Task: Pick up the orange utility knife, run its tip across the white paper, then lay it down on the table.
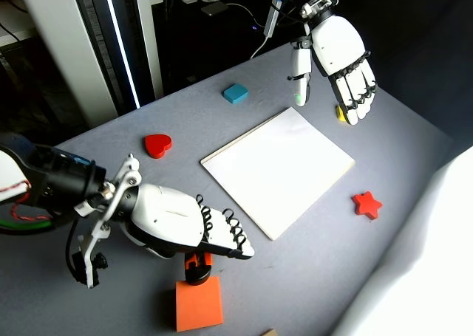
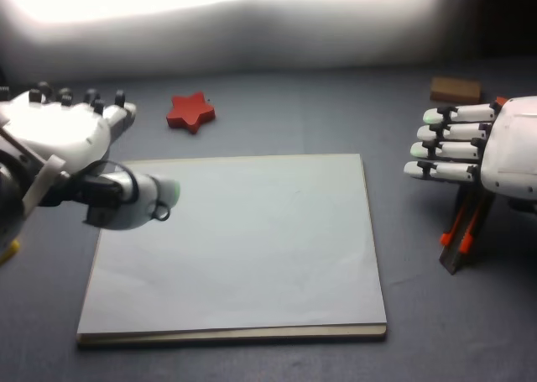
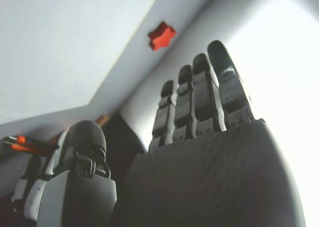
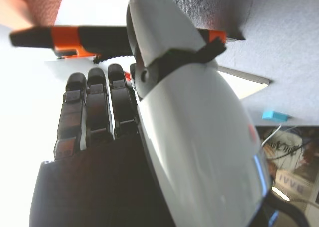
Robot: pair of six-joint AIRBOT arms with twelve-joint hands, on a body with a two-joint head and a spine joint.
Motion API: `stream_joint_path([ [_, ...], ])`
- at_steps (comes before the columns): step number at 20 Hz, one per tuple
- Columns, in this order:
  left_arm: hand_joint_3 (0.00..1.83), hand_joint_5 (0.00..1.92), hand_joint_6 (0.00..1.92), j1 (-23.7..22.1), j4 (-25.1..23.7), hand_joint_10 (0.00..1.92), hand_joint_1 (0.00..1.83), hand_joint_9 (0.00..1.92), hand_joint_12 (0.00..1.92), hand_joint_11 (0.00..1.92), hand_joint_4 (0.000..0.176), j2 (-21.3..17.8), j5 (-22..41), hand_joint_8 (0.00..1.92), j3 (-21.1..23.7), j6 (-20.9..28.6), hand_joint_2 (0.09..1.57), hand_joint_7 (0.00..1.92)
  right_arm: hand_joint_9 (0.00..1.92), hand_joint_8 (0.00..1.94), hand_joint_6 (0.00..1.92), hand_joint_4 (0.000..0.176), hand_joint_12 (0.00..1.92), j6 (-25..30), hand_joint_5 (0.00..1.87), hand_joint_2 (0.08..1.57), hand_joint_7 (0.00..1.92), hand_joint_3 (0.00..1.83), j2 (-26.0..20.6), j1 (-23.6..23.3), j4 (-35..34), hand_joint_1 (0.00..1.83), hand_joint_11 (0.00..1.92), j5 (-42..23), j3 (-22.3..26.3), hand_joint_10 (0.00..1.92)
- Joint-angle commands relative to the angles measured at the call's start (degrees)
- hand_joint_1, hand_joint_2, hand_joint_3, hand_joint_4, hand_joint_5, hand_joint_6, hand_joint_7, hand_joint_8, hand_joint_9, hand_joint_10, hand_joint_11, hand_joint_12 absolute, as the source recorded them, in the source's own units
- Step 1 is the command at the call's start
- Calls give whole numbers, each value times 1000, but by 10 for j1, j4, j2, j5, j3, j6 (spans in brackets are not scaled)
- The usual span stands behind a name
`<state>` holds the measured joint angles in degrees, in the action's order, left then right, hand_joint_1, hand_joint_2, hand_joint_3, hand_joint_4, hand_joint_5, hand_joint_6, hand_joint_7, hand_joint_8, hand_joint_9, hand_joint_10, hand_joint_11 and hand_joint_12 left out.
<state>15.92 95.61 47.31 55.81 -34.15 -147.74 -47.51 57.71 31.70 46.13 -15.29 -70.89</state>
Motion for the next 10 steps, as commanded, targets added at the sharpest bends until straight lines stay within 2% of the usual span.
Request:
stream_joint_path([
  [1, 0, 25, 1, -8, -36, 2, 6, 143, 656, 0, 37, 0, 26, 1, 0, 1, 1272, 103, 0, 0, 0, 0, 0, -5, 0, 1182, 0, 0, -1, -3, -10, 1122, 0, -37, -3, 0],
  [4, 0, 30, 2, -13, -40, 2, 1, 132, 642, 0, 41, 11, 26, 1, -9, 0, 1273, 107, 0, 0, 0, 0, 0, -18, 0, 1186, 0, 0, 12, -1, -10, 1105, 0, -37, -13, 0],
  [10, 0, 55, 8, -11, -52, 4, 24, 145, 631, 0, 39, 12, 15, 5, -9, -7, 1274, 123, 0, 0, 0, 0, 0, -18, 0, 1193, 0, 0, 31, -5, -10, 1119, 0, -37, -32, 0],
])
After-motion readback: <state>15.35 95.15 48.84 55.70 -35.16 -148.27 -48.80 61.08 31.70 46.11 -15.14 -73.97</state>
